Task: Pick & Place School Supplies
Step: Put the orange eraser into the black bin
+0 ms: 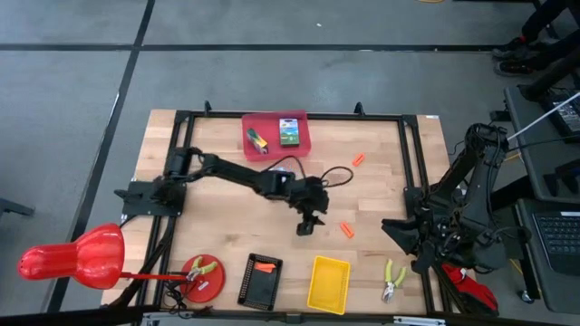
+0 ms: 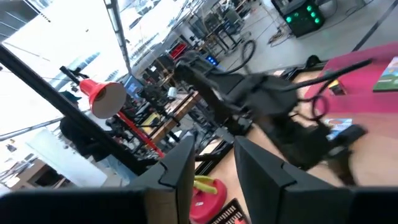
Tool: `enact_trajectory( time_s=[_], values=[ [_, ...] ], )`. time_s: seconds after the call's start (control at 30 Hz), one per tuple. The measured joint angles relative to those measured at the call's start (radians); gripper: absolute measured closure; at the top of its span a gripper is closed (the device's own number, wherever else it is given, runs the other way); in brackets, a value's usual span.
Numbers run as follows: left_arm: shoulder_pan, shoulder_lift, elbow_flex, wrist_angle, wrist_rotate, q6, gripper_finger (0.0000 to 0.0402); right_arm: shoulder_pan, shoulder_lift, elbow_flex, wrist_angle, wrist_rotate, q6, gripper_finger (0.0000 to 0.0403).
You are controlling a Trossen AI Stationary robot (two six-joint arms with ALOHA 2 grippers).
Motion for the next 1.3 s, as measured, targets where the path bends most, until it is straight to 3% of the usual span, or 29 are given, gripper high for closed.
enact_trajectory(
  time_s=[0.1, 0.27, 0.43, 0.5, 0.63, 0.8, 1.0, 1.3],
  values=[
    [0.024, 0.052, 0.061, -0.008, 0.000, 0.061, 0.0220, 0.001, 0.000, 0.000, 0.000, -0.032, 0.003, 0.0286],
    [0.060, 0.064, 0.089, -0.044, 0.018, 0.009, 0.0220, 0.000, 0.000, 0.000, -0.013, -0.168, 0.078, 0.0286],
    [0.079, 0.011, 0.089, -0.138, 0.017, 0.024, 0.0220, -0.078, 0.000, 0.000, -0.174, -0.326, 0.239, 0.0296],
    [0.080, -0.022, 0.089, -0.202, 0.013, 0.031, 0.0220, -0.143, 0.000, 0.000, -0.289, -0.428, 0.338, 0.0303],
    [0.069, -0.102, 0.089, -0.349, -0.044, 0.073, 0.0219, -0.310, 0.006, 0.000, -0.502, -0.739, 0.501, 0.0307],
    [0.045, -0.205, 0.089, -0.624, -0.195, 0.119, 0.0219, -0.460, 0.005, 0.000, -0.719, -0.925, 0.628, 0.0307],
    [0.006, -0.341, 0.089, -0.758, -0.281, 0.045, 0.0219, -0.608, 0.072, 0.000, -0.978, -1.230, 0.715, 0.0307],
    [-0.099, -0.506, 0.089, -0.847, -0.432, -0.139, 0.0219, -0.662, 0.294, 0.001, -0.958, -1.329, 0.597, 0.0308]
  ],
)
